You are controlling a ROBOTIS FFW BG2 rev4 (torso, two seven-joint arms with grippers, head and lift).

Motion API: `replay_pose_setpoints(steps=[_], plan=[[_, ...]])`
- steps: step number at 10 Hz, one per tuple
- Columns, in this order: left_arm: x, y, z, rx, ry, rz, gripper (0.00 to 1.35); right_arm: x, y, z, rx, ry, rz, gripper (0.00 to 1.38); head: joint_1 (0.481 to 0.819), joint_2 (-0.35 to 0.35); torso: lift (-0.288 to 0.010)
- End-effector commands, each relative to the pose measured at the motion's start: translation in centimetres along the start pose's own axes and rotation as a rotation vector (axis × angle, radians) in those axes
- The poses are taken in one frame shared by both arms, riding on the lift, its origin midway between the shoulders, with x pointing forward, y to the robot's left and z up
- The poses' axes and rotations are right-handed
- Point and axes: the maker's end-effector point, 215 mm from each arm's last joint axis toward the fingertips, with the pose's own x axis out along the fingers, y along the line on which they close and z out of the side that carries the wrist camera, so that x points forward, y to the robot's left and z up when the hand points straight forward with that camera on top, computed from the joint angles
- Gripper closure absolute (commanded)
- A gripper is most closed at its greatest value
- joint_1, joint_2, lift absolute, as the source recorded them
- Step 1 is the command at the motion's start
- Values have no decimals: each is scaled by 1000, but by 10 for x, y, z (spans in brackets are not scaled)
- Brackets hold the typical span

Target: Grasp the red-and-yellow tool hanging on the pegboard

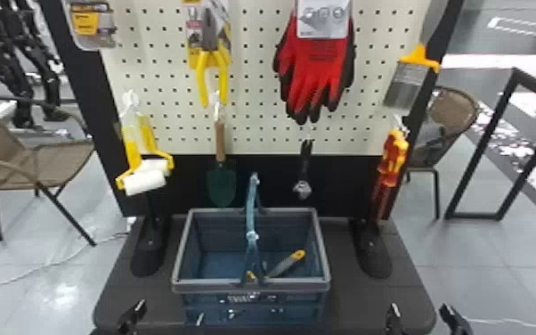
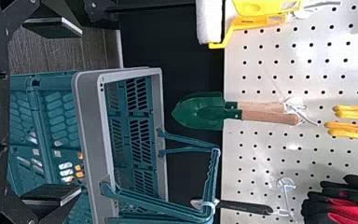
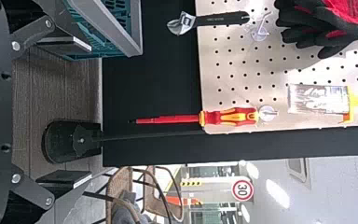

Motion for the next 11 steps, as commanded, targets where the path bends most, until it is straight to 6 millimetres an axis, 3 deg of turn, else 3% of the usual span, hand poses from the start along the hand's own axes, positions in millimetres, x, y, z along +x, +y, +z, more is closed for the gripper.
replay_pose_setpoints(steps=[1,6,11], plan=[[1,0,1,0,-1,0,130,0,0,1,-4,-2,2,323,549,0,-100],[0,-1,-1,-1,2,0,130,2,-1,2,3,-6,-1,320,549,0,-100],[1,0,-1,1,4,0,130,50,-10,34,-32,-32,97,325,549,0,-100]])
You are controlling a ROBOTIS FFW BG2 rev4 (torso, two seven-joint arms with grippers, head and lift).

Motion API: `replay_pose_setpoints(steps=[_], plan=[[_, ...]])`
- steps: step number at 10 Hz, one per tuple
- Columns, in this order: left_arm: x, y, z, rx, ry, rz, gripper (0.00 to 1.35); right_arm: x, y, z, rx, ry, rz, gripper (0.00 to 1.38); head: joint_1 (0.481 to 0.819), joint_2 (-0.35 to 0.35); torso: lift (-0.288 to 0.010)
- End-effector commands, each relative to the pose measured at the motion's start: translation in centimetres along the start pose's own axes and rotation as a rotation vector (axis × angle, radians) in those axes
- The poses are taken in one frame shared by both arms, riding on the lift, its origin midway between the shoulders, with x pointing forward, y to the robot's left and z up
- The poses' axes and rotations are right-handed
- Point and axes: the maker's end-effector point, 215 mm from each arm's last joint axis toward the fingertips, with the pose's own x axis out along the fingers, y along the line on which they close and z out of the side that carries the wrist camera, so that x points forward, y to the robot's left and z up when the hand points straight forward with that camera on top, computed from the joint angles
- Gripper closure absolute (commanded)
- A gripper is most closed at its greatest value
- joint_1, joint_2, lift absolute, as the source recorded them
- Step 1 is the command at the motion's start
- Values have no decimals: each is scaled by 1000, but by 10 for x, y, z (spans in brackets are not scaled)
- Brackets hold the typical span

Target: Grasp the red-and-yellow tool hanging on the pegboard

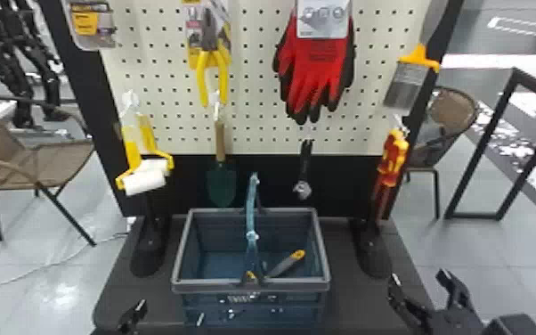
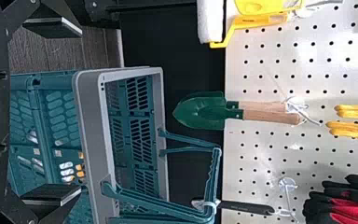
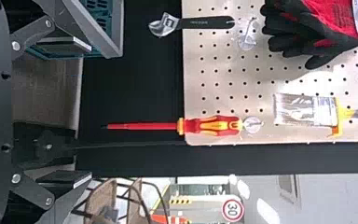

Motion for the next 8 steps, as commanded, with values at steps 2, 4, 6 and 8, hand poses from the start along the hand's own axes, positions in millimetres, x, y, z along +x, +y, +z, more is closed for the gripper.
replay_pose_setpoints(steps=[2,4,6,8], plan=[[1,-1,1,0,-2,-1,130,34,-6,11,-14,21,92,325,549,0,-100],[2,0,2,1,-5,-1,130,65,-11,30,-33,25,151,326,549,0,-100],[5,-1,4,1,-9,-4,130,86,-22,41,-40,36,200,326,549,0,-100],[5,-2,6,0,-13,-5,130,106,-26,55,-35,27,242,326,549,0,-100]])
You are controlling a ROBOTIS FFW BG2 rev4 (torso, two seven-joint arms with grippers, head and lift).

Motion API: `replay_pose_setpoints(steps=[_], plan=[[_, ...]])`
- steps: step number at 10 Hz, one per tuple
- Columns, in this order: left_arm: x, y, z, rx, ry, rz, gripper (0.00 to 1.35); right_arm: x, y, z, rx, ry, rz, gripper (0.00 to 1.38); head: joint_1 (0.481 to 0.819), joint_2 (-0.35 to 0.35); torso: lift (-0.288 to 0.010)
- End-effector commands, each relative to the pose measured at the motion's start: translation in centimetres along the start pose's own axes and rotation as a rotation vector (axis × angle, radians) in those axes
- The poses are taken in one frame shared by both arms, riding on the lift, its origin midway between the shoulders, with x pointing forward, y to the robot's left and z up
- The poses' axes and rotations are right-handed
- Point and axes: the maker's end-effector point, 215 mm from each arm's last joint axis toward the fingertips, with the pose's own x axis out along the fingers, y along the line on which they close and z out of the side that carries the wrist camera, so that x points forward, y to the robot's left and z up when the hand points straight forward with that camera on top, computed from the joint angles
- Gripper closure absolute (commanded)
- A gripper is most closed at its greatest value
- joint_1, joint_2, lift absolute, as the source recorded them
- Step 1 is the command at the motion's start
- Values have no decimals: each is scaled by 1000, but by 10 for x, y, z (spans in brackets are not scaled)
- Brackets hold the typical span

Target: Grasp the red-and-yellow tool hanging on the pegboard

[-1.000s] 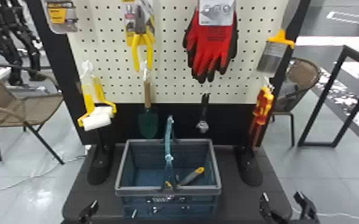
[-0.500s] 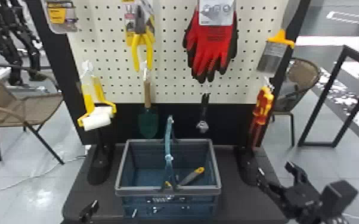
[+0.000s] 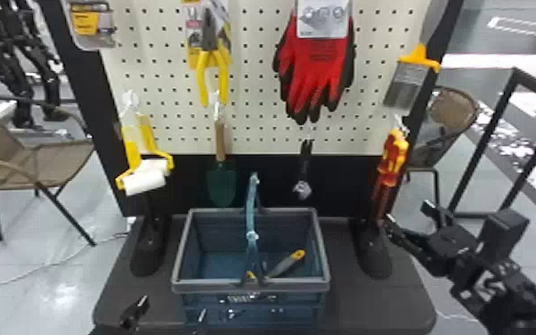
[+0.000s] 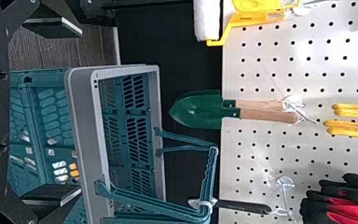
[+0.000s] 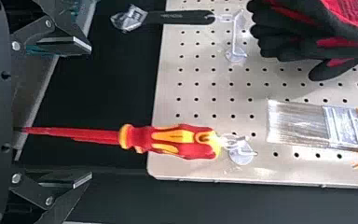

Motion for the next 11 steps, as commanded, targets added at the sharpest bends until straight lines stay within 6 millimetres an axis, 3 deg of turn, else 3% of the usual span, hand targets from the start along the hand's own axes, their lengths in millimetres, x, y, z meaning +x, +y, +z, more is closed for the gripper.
replay_pose_setpoints(steps=[1,4,7,8,11], plan=[[1,0,2,0,-4,-1,130,12,-12,8,6,2,17,326,549,0,-100],[6,-2,6,0,-13,-6,130,31,-22,22,18,22,99,326,549,0,-100],[7,-3,6,-4,-16,-7,130,47,-10,26,91,40,218,326,549,0,-100],[9,-2,8,-2,-23,-7,130,55,-9,40,98,21,248,326,549,0,-100],[15,-4,12,0,-31,-18,130,65,-8,50,104,17,281,321,549,0,-100]])
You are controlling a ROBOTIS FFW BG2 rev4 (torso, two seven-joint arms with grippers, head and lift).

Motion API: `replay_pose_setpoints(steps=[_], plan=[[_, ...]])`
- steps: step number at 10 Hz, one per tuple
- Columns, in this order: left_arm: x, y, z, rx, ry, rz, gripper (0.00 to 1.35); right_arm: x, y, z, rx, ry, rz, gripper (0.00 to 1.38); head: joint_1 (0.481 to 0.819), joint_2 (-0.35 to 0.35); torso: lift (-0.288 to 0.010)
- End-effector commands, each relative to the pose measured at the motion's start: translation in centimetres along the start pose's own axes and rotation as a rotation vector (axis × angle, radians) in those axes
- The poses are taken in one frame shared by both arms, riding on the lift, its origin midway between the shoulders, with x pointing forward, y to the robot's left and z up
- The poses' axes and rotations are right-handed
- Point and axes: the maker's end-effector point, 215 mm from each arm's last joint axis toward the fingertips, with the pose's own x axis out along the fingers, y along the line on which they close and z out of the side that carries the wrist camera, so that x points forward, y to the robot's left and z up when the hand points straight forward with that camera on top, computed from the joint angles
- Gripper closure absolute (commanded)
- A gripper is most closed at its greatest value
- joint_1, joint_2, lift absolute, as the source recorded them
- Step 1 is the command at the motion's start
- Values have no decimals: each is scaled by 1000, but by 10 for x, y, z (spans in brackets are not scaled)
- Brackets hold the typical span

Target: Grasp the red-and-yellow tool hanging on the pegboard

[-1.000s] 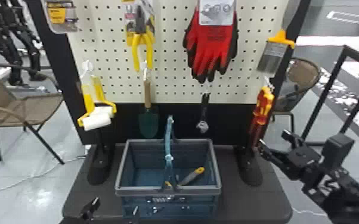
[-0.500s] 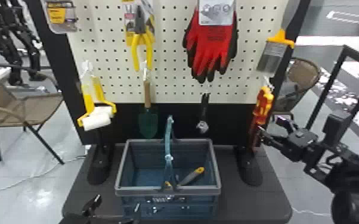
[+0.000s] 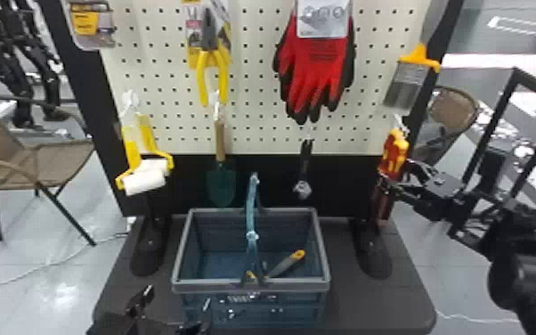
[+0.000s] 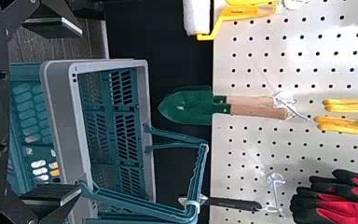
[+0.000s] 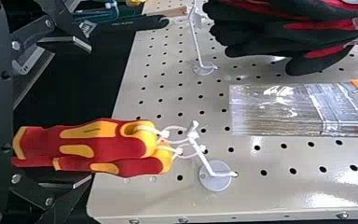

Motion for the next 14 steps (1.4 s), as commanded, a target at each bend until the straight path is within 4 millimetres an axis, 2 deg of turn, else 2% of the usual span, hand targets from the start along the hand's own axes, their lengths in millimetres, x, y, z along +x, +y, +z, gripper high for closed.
replay_pose_setpoints(steps=[1,3,4,6,7,8,10,11,14], plan=[[1,0,0,-1,0,-1,130,3,0,-1,4,11,4,321,549,0,-100],[1,0,0,0,-1,-1,130,3,3,-8,10,32,12,335,549,0,-100],[1,-1,0,-1,-1,-1,130,3,3,-10,11,38,11,384,549,0,-100],[2,-1,0,-1,-2,-2,130,4,2,-11,20,44,11,705,549,0,-100],[2,-2,0,-2,-2,-4,130,4,1,-12,22,45,9,789,549,0,-100],[1,-2,-1,-2,0,-4,130,4,1,-12,24,46,7,1004,549,0,-100],[1,-2,-1,-2,0,-4,130,3,-1,-13,19,52,-4,1124,549,0,-100],[1,-2,-1,-2,0,-4,130,2,-3,-12,9,54,-17,1297,549,0,-100],[1,-2,0,-2,-2,-4,130,1,-2,-13,8,56,-18,1292,549,0,-100]])
